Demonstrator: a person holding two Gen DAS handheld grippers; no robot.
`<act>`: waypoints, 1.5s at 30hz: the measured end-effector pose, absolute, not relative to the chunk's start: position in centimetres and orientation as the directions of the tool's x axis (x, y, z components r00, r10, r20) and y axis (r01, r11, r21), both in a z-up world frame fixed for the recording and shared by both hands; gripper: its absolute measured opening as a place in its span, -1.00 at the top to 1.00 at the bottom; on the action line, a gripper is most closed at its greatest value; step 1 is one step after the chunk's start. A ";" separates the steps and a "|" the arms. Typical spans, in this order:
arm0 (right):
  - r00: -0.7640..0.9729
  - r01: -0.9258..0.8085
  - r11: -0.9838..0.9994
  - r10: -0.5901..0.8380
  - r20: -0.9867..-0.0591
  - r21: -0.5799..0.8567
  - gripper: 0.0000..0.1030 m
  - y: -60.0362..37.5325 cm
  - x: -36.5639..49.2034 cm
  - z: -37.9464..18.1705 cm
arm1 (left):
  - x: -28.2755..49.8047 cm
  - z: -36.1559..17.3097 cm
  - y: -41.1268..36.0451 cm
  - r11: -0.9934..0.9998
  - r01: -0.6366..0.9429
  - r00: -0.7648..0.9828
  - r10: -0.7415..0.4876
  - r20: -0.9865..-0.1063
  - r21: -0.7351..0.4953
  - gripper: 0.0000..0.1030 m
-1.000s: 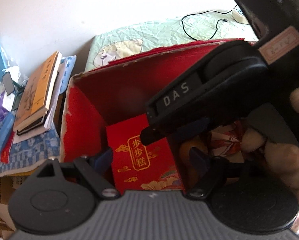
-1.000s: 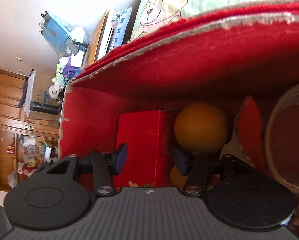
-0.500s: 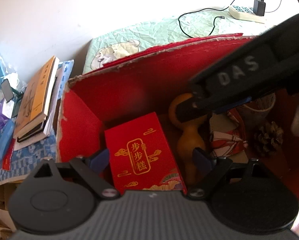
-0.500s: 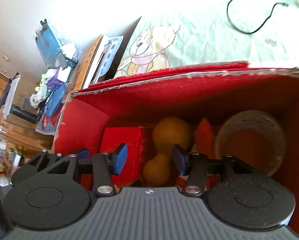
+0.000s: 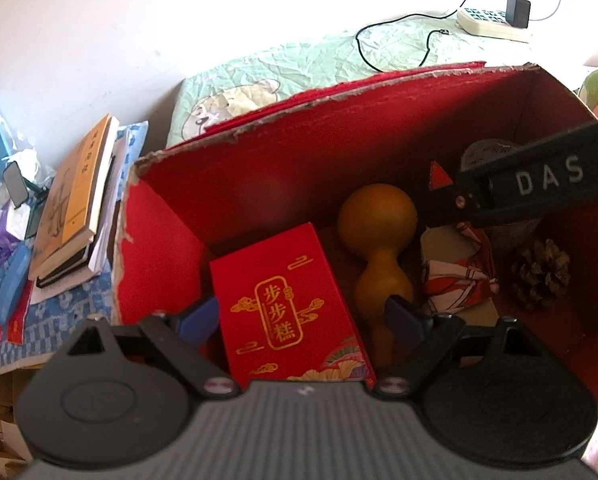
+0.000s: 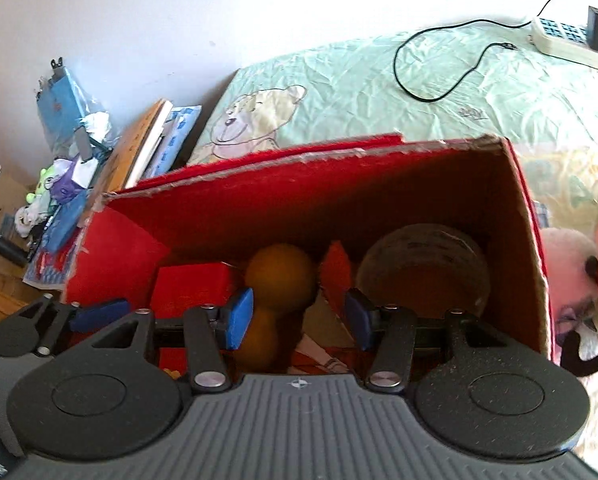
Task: Organize objects
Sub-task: 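Open the right gripper and withdraw it from the red box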
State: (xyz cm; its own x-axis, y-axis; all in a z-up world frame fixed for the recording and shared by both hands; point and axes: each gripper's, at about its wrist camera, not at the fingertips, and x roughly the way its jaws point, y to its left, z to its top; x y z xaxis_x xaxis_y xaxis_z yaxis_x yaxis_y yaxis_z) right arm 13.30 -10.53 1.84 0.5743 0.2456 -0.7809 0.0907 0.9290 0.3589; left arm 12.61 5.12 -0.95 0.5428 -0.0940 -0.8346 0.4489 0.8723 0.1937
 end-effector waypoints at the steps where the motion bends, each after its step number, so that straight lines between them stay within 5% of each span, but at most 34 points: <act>1: 0.578 0.094 0.926 0.248 -0.777 0.366 -0.04 -10.5 13.3 1.9 | 12.4 -0.9 5.0 0.872 0.449 0.544 -0.094 -0.834 0.194 -0.71; 45: 0.681 0.184 0.954 0.049 -0.731 0.235 -0.03 -9.5 12.0 2.6 | 12.0 -1.4 5.1 0.876 0.423 0.577 -0.063 -0.814 0.232 -0.71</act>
State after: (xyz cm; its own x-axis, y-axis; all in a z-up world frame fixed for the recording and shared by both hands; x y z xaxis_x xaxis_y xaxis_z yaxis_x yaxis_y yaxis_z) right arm 12.04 -9.47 2.57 0.6805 0.0486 -0.7311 0.1841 0.9545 0.2348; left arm 11.96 5.10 -1.35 0.5770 -0.0627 -0.8143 0.4229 0.8759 0.2323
